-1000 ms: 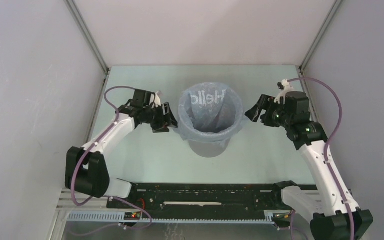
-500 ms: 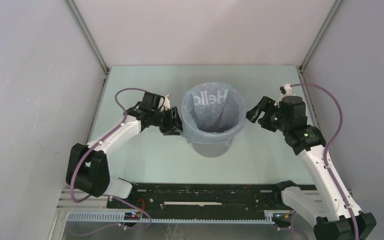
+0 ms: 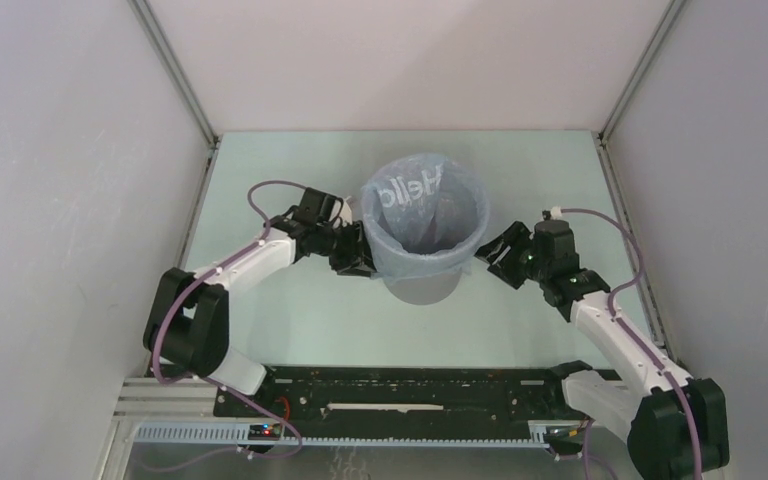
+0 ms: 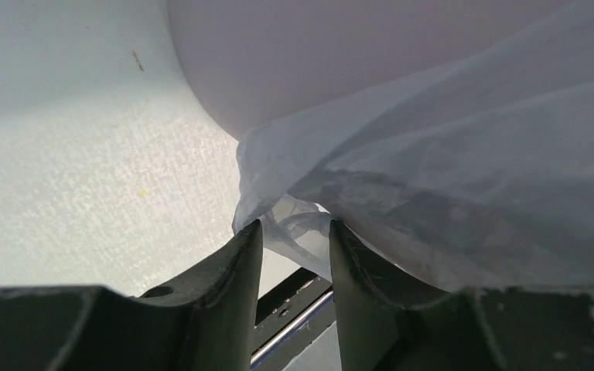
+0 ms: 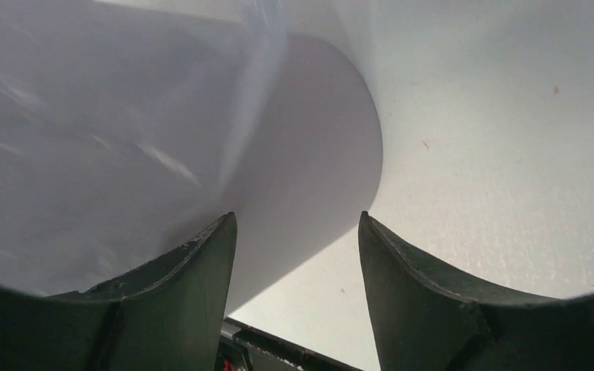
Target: Put the trash bags into the trash bin
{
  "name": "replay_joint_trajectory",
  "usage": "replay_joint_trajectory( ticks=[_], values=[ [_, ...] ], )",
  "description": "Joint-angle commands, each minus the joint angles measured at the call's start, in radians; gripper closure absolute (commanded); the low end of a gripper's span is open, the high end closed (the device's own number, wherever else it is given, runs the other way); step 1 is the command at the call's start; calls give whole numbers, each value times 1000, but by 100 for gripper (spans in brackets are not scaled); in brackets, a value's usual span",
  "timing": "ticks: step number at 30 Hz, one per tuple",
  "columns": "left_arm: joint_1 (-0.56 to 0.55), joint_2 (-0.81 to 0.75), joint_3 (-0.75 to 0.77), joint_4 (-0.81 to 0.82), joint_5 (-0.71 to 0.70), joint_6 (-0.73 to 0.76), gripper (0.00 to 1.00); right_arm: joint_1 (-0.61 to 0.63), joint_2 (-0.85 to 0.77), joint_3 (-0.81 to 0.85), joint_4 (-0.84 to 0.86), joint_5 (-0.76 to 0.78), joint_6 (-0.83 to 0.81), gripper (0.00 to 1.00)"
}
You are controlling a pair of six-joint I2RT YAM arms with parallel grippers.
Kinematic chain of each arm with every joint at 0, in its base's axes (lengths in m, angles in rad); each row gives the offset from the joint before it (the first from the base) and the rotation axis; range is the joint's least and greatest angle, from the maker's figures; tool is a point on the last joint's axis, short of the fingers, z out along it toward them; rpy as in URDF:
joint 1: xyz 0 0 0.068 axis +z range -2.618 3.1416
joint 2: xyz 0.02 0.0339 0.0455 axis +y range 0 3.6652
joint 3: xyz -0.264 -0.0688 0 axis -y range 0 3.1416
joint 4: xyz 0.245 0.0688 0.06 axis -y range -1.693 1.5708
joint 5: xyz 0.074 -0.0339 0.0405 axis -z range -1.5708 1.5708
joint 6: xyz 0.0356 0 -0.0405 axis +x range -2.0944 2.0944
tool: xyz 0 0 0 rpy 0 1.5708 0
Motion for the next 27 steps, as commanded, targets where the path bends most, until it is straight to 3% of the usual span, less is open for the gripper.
replay_joint_trajectory(
  ticks=[1, 6, 9, 14, 18, 21, 25, 27],
  values=[
    [-20, -16, -6, 30, -20, 15, 58, 4, 27, -33, 143, -67, 27, 32],
    [-20, -32, 12, -20, -49, 56, 55, -42, 34, -31, 100, -83, -43, 31],
    [-16, -71, 35, -85, -89, 95, 45, -82, -36, 24, -40, -23, -153, 31],
    [9, -200, 47, -148, -137, 145, 33, -92, -127, 260, -315, 66, -423, 23],
    [37, -298, 40, -167, -149, 148, 29, -83, -139, 479, -357, 57, -496, 20],
    [68, -318, 37, -192, -150, 150, 30, -7, -88, 609, -322, 54, -553, 20],
    [115, -292, 40, -162, -117, 153, 34, 190, 74, 755, -308, 163, -627, 24],
    [131, -242, 58, -134, -81, 142, 42, 247, 165, 797, -304, 182, -633, 30]
  ],
)
